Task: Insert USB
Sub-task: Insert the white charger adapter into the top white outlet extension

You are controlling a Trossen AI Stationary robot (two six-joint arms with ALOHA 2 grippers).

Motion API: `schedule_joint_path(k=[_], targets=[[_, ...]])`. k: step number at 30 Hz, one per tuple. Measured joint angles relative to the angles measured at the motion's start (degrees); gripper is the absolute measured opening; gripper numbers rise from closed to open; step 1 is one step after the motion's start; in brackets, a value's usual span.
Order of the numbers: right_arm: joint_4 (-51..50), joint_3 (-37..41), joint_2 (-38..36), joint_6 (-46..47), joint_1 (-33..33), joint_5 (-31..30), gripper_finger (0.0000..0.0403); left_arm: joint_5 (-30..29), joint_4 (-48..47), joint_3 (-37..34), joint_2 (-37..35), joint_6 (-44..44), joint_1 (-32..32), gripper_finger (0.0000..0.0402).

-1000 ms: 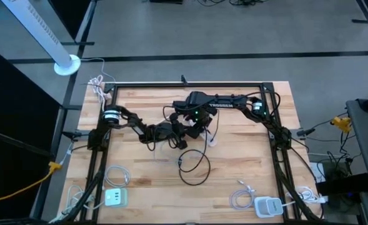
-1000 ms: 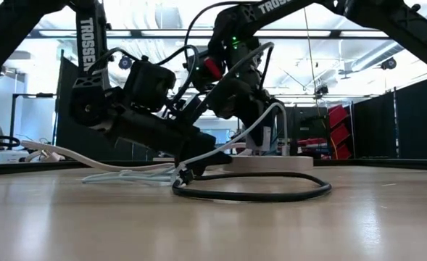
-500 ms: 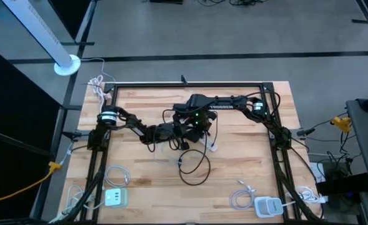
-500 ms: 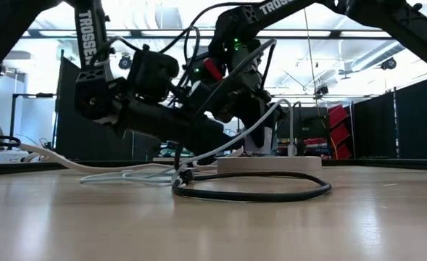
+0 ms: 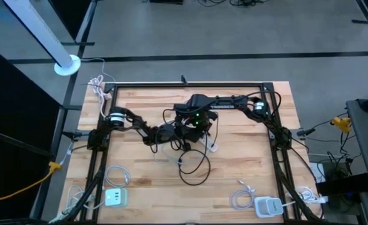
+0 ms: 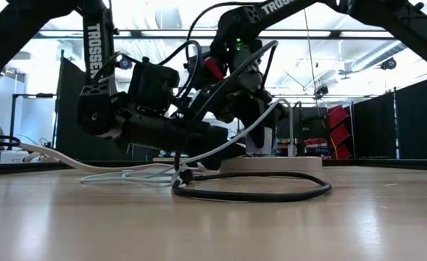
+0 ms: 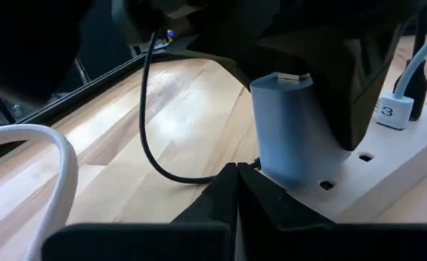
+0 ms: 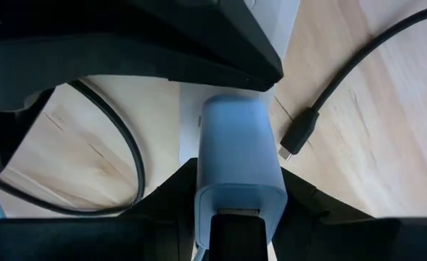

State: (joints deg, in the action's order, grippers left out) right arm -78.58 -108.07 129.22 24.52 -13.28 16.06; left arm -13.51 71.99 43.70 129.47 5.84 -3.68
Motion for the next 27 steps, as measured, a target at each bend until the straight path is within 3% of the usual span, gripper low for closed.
schedule_joint_path(k=[6,15,27], targets=[[2.43,2.18,-0.08,2.92,0.21,-0.95,0.0114,0.19,1.5,-0.18,0.2,-0.4,0.02,0.0],[6.2,3.34,-0.13,4.45,2.05,-7.89,0.0114,-0.99,2.5,-1.13,0.22,1.18,0.0,0.0],[7.72,1.18,-3.51,-0.66,2.93,-10.65,0.0114,-2.64,7.92,-6.39,-0.63,-0.36,-0.14,0.0]])
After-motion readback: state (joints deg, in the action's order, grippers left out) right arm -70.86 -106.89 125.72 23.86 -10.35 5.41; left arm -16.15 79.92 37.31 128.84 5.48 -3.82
